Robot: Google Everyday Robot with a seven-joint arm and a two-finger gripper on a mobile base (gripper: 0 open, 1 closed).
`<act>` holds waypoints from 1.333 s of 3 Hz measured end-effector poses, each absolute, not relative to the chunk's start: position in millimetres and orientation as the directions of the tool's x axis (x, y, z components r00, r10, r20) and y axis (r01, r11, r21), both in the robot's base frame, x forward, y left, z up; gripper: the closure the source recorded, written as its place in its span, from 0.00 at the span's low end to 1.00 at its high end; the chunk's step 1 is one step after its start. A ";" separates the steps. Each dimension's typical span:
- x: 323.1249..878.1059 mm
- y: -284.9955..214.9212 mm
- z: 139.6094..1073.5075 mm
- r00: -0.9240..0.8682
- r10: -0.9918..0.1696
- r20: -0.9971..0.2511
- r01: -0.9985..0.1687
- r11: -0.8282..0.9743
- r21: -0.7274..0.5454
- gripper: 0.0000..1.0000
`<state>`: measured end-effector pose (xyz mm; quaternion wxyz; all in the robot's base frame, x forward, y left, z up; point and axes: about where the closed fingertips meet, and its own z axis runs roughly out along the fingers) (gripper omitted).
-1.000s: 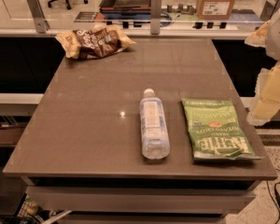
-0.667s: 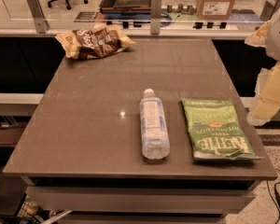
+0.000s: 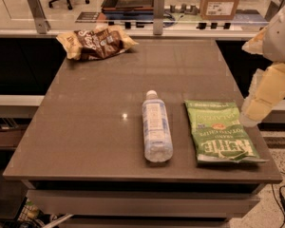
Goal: Move blue plastic bottle near brown chip bag
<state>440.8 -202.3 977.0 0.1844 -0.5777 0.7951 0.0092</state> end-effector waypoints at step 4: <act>433.3 -117.6 950.0 -0.661 -0.638 -0.394 -0.709 0.703 0.051 0.00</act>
Offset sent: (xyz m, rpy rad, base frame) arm -0.0110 0.0640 -0.0365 0.2304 0.1854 -0.3886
